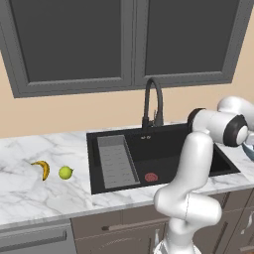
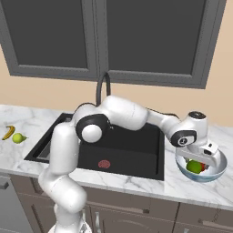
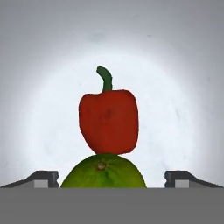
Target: There is a mixed pile of frozen fruits and vegetables on the counter. Locate all the frozen vegetables and place the items in a bowl on the counter. Take all the frozen fruits and defrost them in a running sink.
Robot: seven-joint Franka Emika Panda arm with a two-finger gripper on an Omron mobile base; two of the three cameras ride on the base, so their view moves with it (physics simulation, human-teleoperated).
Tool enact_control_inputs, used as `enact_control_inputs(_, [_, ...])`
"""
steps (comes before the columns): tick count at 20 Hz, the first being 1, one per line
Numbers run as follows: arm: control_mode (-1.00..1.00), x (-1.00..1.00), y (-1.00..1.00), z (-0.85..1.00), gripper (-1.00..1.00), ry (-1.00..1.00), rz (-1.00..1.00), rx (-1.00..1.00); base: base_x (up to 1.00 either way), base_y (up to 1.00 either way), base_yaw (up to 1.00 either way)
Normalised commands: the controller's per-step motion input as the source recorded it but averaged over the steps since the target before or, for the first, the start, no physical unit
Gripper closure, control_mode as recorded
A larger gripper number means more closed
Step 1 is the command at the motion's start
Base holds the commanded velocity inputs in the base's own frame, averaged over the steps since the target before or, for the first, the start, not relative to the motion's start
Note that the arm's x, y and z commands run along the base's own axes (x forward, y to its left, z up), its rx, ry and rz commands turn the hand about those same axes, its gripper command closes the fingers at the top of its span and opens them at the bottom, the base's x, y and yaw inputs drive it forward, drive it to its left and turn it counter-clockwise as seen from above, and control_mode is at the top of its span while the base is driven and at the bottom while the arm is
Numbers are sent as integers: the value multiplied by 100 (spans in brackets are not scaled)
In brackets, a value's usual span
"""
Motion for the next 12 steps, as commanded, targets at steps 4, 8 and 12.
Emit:
enact_control_inputs(4, [-100, 5, -11, 31, -100, 8, -2, 1, 0, 0, 0])
enact_control_inputs(8, [-100, 0, 0, 33, -100, 2, -6, 7, 0, 0, 0])
enact_control_inputs(12, [-100, -1, 0, 38, -100, 0, -4, 8, 0, 0, 0])
